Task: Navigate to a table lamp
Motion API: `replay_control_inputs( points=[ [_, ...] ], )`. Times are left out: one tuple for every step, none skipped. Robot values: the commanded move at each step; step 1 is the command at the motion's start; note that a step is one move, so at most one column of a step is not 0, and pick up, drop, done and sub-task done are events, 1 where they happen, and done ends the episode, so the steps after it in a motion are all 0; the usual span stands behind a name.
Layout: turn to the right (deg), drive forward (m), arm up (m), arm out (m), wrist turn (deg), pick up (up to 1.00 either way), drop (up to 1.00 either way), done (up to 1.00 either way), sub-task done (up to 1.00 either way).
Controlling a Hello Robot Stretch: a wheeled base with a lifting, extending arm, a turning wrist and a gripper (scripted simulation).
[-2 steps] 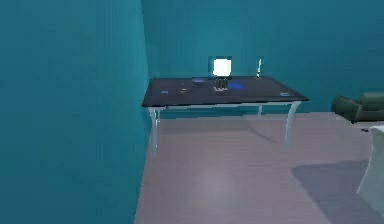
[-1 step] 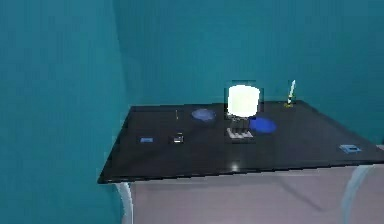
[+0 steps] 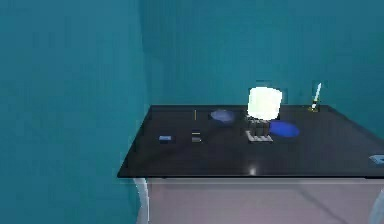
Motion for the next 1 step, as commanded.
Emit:
replay_control_inputs(
  points=[
    [0.0,0.4,0.0,0.0,0.0,0.0,0.0,0.0,0.0]
  ],
)
